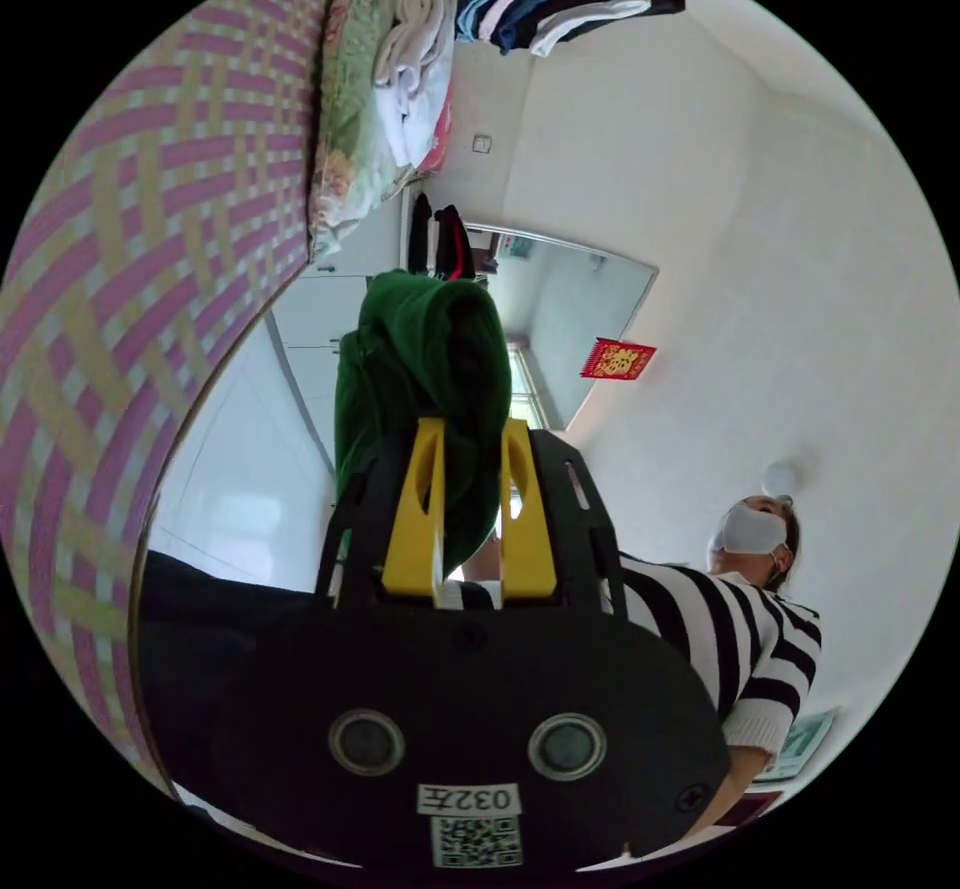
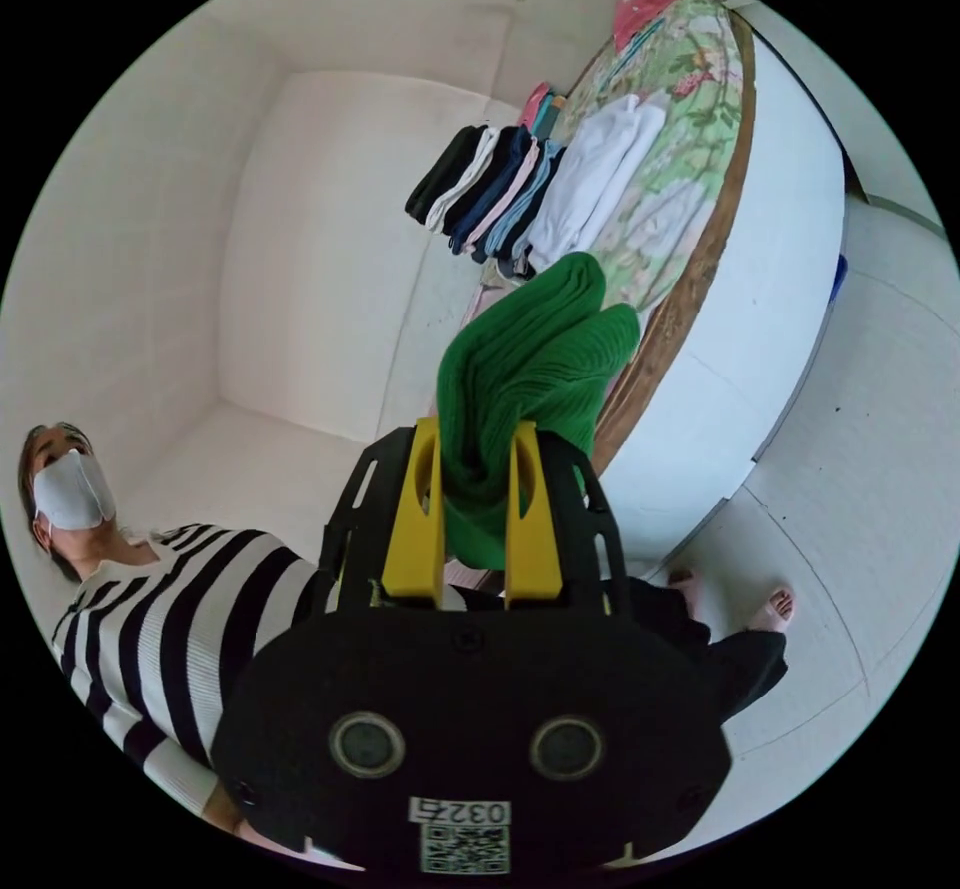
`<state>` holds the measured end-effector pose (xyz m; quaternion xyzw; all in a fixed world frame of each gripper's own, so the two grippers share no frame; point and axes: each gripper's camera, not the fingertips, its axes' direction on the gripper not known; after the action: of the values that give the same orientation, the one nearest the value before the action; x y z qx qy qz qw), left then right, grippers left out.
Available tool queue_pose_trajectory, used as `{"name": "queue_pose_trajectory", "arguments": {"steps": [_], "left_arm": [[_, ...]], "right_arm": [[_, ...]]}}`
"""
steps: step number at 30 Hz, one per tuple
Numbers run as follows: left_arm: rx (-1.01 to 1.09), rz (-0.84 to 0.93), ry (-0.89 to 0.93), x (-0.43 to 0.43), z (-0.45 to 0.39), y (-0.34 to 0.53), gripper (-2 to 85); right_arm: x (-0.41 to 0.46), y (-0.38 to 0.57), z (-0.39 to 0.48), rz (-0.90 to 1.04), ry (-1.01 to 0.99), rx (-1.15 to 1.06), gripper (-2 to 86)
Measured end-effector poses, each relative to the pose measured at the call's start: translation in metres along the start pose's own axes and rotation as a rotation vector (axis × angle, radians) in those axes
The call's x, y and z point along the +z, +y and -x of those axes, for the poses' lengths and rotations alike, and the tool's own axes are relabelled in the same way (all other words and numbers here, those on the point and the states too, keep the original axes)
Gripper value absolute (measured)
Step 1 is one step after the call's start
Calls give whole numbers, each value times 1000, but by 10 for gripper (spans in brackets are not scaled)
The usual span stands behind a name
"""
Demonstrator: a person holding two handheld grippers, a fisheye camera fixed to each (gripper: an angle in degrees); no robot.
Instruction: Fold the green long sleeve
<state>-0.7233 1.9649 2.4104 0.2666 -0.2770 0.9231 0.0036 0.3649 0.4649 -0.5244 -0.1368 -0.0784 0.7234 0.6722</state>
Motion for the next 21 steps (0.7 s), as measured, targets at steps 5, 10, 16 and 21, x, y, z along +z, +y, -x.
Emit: {"name": "queue_pose_trajectory", "arguments": {"steps": [5,10,16,21], "left_arm": [[18,2,-17,31,-21,-49,42],[109,-39,-42,32,-52,-113,41],[221,-80,-5,28,-96,-213,41],[287,-62,-42,31,-138,-298,42]], "right_arm": [[-37,-52,18,-12,-48,-8,95],[-40,-125,46,-1,-73,-37,94],[-29,-244,100,13,-85,-80,94],[-23,-345,156,42,-52,-170,94]]}}
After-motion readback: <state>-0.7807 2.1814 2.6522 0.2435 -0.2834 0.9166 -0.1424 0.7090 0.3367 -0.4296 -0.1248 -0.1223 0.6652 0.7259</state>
